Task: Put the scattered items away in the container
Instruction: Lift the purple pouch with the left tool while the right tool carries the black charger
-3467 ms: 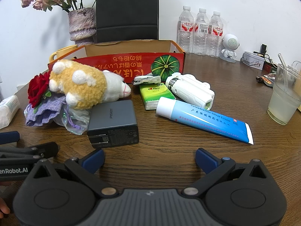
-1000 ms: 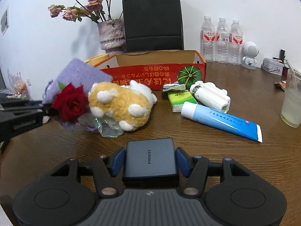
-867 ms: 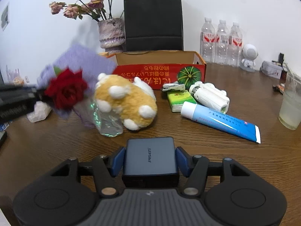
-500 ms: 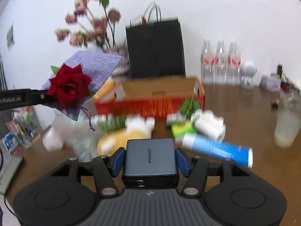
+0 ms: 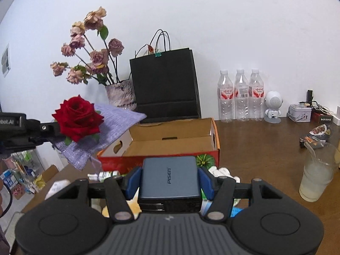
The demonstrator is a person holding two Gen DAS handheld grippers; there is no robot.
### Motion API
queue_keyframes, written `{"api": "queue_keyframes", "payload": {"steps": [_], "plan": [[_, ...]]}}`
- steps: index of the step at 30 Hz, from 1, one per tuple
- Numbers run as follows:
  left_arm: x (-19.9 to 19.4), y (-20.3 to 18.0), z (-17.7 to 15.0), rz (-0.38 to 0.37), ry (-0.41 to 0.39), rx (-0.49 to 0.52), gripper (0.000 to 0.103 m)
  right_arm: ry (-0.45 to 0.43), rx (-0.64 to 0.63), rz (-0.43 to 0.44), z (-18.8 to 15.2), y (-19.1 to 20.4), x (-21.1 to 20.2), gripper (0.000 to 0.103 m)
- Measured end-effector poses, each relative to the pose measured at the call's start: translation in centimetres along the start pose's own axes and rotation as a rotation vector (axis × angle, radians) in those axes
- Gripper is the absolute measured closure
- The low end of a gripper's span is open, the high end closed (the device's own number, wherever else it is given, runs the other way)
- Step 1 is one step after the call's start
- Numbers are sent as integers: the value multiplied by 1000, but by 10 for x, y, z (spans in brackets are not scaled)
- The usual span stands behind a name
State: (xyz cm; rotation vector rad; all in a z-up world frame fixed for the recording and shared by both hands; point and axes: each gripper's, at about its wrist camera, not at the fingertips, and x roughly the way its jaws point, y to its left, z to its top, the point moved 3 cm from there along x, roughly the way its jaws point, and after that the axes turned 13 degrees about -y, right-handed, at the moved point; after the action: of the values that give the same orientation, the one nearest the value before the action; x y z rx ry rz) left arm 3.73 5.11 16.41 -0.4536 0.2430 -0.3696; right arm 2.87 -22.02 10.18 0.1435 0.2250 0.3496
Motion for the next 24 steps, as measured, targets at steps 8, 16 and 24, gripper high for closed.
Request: {"api": "queue_keyframes", "payload": {"steps": [8, 16, 24], "plan": [[43, -19, -99, 261, 215, 553, 93, 90, 30, -8, -22, -12, 13, 46], [35, -32, -140, 177, 169, 728, 38, 193, 46, 4, -72, -14, 20, 46], [5, -35, -144, 182, 116, 660, 35, 229, 87, -45, -92, -30, 20, 45]]}}
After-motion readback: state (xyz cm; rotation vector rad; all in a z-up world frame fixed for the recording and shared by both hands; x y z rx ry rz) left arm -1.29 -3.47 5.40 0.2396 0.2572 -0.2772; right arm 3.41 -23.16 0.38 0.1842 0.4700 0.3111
